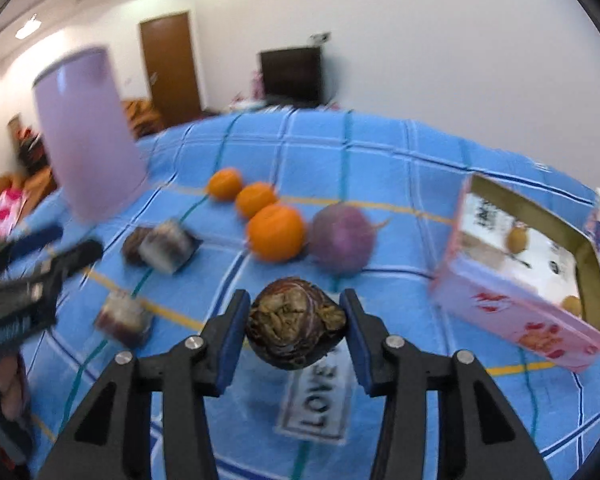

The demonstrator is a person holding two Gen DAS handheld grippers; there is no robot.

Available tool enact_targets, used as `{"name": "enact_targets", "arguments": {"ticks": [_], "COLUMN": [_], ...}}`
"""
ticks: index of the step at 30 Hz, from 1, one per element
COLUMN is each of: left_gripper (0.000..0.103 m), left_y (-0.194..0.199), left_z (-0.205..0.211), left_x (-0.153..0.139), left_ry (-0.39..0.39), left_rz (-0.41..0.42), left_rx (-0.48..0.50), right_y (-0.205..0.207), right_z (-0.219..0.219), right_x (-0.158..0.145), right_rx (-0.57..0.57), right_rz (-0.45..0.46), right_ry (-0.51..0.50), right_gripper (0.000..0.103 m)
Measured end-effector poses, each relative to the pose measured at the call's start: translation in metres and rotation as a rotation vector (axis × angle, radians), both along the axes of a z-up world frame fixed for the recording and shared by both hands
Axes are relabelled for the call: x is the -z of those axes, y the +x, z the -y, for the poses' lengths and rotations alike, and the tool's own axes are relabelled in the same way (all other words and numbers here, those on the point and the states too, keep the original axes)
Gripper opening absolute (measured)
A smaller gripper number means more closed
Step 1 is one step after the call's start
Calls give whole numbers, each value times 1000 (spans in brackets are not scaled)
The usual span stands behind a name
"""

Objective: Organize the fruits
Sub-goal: 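Grasp a brown round fruit with the right tool while the left grasps a striped cake slice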

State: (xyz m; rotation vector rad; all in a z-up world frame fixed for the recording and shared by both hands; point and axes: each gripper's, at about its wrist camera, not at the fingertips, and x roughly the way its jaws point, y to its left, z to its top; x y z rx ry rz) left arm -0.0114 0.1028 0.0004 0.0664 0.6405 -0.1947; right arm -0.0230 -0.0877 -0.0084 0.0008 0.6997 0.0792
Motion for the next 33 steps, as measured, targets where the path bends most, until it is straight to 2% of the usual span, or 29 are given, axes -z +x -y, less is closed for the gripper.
{"name": "enact_targets", "arguments": {"ticks": [6, 13, 18, 20, 22, 26, 29, 33], "left_gripper": [77, 76, 62, 49, 41, 41, 40, 41], "left_y": [-4, 0, 5, 5, 4, 2, 1, -1], "left_z": [28, 46, 48, 51, 54, 57, 54, 49], "left_x": [11, 28, 35, 38, 38, 37, 35, 25], "left_ry": [47, 151, 143, 144, 142, 159, 130, 97], "left_rz": [-65, -122, -178, -196, -194, -185, -181, -123], "left_rx": [68, 52, 63, 77, 95, 98, 94, 58], "right_y": [-3, -9, -7, -8, -8, -8, -9, -13], "right_z": [8, 1, 1, 1, 1, 0, 1, 4], "right_x": [-8, -8, -7, -7, -7, -7, -7, -10], "right_rx": [50, 28, 23, 21, 19, 20, 22, 32], "right_rz": [55, 73, 71, 70, 69, 72, 79, 107], "right_ry": [-1, -22, -15, -14, -14, -14, -9, 5], "right_gripper": [49, 49, 49, 49, 49, 49, 49, 49]}}
